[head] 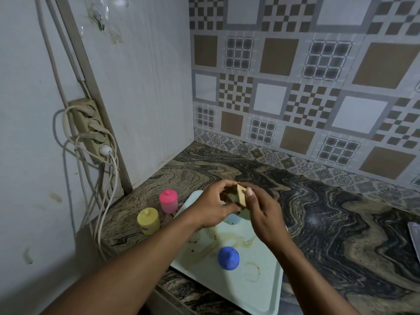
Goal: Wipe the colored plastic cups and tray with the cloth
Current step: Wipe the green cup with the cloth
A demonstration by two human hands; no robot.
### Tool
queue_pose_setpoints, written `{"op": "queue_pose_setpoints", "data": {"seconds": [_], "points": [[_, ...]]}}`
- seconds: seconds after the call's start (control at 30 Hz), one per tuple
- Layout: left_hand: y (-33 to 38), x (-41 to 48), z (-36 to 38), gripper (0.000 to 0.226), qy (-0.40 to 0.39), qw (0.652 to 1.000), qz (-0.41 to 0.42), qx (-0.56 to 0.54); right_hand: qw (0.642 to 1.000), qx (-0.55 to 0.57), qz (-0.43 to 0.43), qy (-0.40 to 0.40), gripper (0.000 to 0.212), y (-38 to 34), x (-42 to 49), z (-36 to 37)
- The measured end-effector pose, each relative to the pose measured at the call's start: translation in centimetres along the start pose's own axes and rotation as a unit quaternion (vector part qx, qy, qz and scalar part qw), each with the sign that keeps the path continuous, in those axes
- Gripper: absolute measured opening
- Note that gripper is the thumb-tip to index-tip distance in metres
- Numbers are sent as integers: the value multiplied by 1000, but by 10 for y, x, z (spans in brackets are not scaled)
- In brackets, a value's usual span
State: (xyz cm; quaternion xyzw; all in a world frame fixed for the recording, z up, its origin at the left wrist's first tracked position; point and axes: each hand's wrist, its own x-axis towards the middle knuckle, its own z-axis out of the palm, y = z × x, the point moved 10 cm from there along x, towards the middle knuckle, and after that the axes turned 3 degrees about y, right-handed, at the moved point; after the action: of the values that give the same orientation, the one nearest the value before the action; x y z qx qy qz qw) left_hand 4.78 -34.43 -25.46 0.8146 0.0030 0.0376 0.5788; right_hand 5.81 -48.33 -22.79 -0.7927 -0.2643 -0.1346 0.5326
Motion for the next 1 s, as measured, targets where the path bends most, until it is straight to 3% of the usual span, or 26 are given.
{"op": "queue_pose_setpoints", "data": {"seconds": [0.1,0.17,0.23,0.3,0.33,0.4,0.47,0.53,0.6,0.7,0.77,0.83,0.93,1.0], "points": [[-8,-3,0,62,-7,1000,-11,-4,974,117,187,-52,36,30,3,7],[-12,-6,1,60,-10,1000,-12,-13,920,213,324,-57,37,47,-6,11],[-14,-6,-1,59,4,999,-25,-45,879,298,370,-40,36,46,-13,14],[-20,-4,-8,54,69,981,-77,-163,883,322,342,-6,35,42,-15,16],[-26,-5,-8,51,110,955,-123,-248,902,302,307,26,32,41,-14,14],[-36,-7,4,45,156,888,-207,-380,952,207,205,88,23,29,-13,7],[-40,-10,19,49,167,854,-261,-418,986,95,82,106,23,8,-14,7],[-40,-10,24,51,176,853,-271,-409,993,5,5,115,29,-9,-16,6],[-42,-9,20,56,202,863,-261,-382,994,-7,13,104,28,-7,-15,5],[-41,-8,9,84,230,888,-228,-327,980,86,161,77,34,27,-11,9],[-41,-7,7,80,227,906,-220,-280,951,145,241,132,38,40,-13,-3],[-38,-5,5,62,215,920,-213,-247,967,99,169,163,31,23,-11,-15],[-31,3,9,35,185,920,-207,-276,993,30,36,105,33,-12,-14,1],[-23,3,5,31,191,924,-194,-270,995,45,47,75,41,-3,-16,11]]}}
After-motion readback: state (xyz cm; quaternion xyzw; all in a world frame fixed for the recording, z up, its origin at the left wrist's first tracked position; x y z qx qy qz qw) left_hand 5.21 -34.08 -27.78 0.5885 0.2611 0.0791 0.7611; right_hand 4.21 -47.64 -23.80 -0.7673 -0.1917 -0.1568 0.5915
